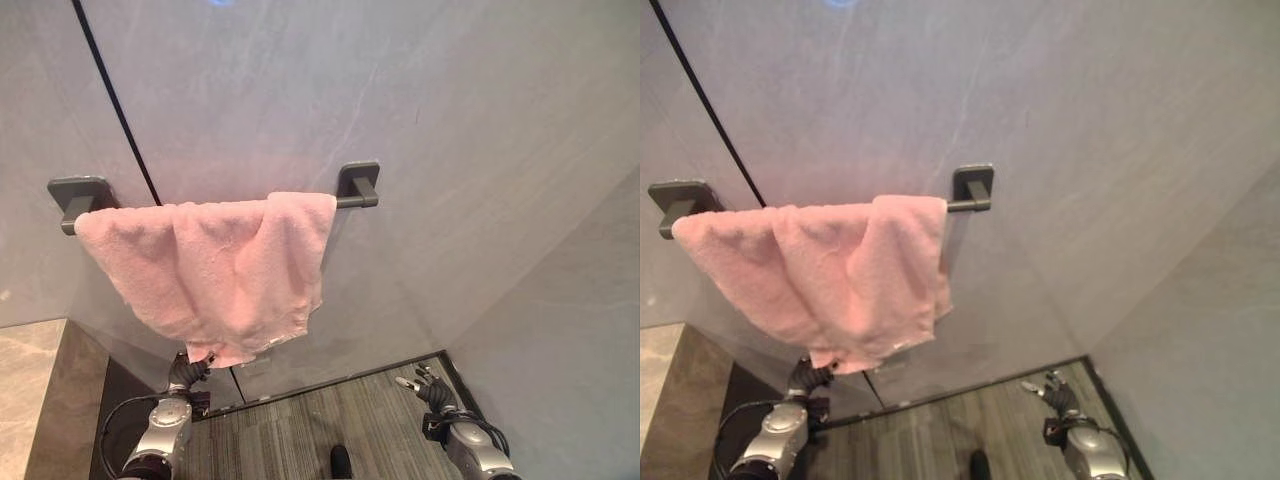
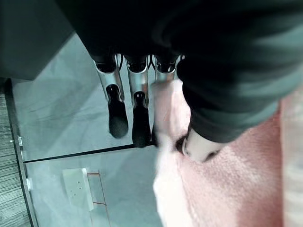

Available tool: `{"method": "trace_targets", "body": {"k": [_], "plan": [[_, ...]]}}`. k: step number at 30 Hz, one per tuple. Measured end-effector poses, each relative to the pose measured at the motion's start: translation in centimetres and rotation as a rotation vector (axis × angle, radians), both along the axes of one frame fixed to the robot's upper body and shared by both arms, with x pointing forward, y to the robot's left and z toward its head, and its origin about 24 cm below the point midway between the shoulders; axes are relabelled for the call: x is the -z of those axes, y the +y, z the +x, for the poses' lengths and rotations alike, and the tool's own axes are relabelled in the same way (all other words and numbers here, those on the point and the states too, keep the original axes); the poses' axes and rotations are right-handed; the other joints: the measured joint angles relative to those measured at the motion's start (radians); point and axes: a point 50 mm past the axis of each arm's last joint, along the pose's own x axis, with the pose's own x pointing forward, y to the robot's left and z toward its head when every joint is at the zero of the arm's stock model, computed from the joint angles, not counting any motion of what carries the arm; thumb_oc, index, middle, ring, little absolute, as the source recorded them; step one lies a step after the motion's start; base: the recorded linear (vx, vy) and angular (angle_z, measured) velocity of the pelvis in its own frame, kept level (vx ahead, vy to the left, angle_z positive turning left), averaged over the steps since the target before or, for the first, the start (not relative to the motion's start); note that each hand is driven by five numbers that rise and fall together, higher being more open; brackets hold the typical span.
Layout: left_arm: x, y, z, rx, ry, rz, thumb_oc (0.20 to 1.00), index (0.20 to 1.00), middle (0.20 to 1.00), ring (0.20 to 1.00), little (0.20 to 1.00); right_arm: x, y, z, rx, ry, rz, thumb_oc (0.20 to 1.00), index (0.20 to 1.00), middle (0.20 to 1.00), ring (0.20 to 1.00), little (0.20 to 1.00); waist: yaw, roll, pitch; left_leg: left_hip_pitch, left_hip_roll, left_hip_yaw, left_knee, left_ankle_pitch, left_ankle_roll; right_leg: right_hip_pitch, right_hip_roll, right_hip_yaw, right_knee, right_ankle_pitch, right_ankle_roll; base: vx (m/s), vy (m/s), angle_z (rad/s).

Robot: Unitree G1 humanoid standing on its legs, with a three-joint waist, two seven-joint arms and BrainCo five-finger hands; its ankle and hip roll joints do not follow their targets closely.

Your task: Put brush and paste in cup on sink, flatten towel.

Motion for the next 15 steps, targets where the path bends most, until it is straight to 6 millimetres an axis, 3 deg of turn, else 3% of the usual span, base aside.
{"method": "trace_targets", "body": {"k": [10,15], "plan": [[-0.8,0.0,0.3,0.026,-0.020,0.151,1.000,1.000,1.000,1.000,1.000,0.0,0.3,0.0,-0.007,0.003,-0.012,1.000,1.000,1.000,1.000,1.000,0.002,0.008,0.006,-0.001,0.001,-0.004,0.000,0.000,0.000,0.001,-0.002,-0.004,0.000,0.000,0.000,0.00,0.000,0.00],[0.8,-0.3,-2.3,0.112,0.103,0.182,1.000,1.000,1.000,1.000,1.000,-0.6,0.0,1.0,-0.020,-0.025,-0.042,1.000,1.000,1.000,1.000,1.000,0.004,0.042,0.029,0.007,0.002,-0.014,0.000,0.001,0.001,0.015,-0.004,-0.015,0.000,-0.002,-0.001,-0.01,-0.022,0.05]]}}
